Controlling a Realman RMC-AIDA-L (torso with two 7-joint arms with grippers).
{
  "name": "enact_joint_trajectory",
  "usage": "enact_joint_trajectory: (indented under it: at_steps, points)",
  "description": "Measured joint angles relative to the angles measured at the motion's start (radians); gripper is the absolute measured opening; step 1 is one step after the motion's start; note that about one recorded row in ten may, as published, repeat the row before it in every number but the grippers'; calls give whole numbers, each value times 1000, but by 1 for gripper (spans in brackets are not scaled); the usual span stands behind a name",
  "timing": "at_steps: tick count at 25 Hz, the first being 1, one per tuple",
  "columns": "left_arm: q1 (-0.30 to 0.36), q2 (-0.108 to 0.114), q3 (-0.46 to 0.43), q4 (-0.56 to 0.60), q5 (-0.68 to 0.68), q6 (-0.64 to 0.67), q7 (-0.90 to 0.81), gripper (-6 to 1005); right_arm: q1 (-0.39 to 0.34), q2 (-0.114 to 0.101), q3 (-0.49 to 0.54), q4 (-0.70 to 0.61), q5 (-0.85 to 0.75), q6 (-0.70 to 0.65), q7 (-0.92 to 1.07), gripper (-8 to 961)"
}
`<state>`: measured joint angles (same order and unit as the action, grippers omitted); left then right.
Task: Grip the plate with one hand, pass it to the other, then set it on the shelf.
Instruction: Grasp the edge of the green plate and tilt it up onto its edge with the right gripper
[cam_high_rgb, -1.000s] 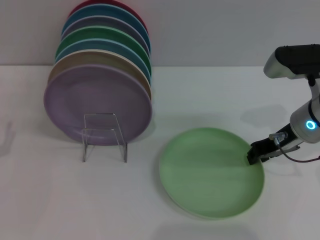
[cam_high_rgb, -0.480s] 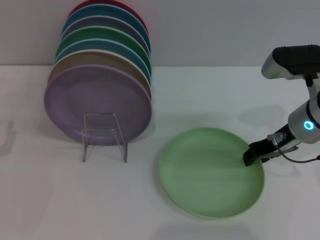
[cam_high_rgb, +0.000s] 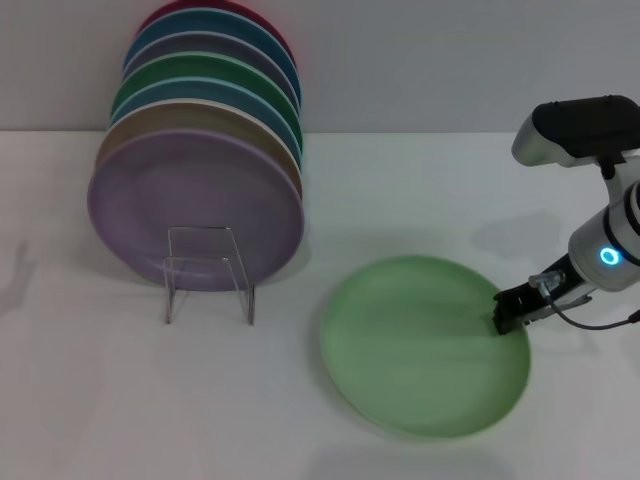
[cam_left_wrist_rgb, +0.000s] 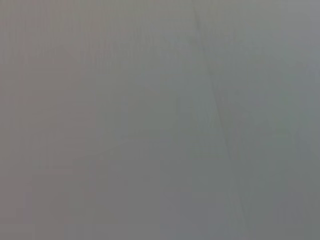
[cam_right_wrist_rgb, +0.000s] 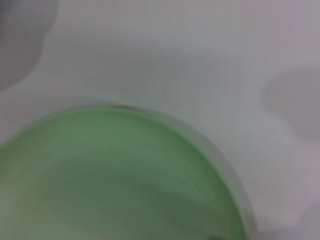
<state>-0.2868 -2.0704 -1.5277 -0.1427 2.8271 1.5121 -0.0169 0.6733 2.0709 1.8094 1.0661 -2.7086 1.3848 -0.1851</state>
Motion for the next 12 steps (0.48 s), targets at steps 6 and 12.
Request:
enact_joint_trajectory:
  at_steps: [6,12]
  points:
    - [4,1,3,0,0,4,0,808,-1,0,-18,9,0,-1,-4,162]
    - [6,1,2,0,-5,45,-2,808,-88,5,-25,276,12,20,-16,90]
